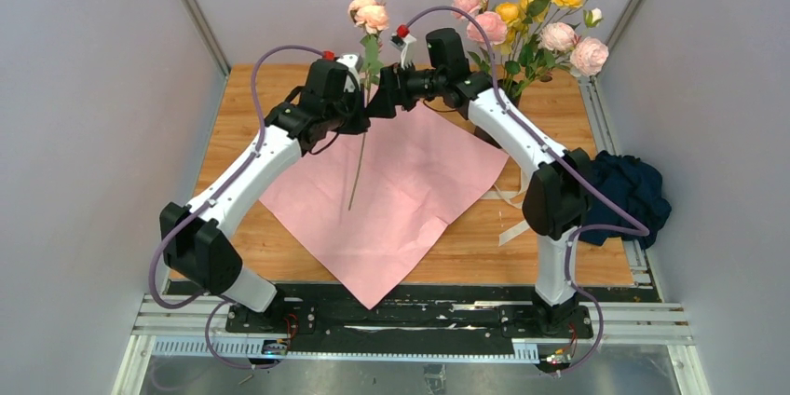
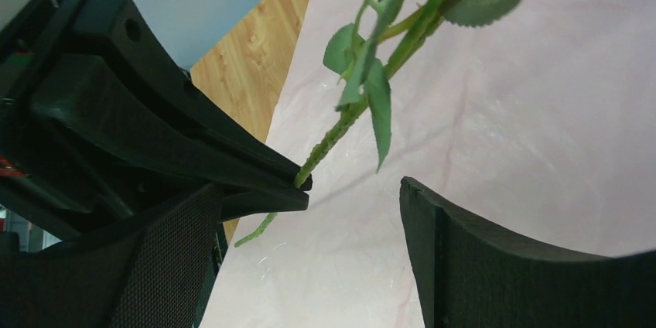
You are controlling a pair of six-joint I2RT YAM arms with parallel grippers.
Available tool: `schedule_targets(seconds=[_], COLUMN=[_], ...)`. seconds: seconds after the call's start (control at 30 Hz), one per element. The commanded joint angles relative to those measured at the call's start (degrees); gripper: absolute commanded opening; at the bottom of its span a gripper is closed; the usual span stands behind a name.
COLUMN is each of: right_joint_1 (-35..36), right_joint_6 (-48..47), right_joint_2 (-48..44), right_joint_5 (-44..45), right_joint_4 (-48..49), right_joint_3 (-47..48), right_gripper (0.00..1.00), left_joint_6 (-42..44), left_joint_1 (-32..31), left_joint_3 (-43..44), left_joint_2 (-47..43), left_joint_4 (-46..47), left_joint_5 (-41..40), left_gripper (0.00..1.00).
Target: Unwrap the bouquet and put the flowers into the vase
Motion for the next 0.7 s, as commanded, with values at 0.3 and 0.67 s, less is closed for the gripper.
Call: schedule_targets(seconds=[0.3,0.67], right_joint_1=[0.59,-1.1], right_joint_6=[2.36,3.1], right_joint_2=[2.81,2.68], right_joint_5=[-0.16,0.76], right_joint_4=[5.33,4.84], right_joint_3=[0.62,4.88], right_gripper=[0.85,0.84], left_joint_6=[0.02,-0.65], left_joint_1=[-4.3,-4.4], left_joint_3=[-3.87,-6.3], left_joint_2=[-7.13,-9.83], left_joint_4=[0.9,0.39], left_joint_5=[1.96,0.42], left_gripper=[0.0,0.0])
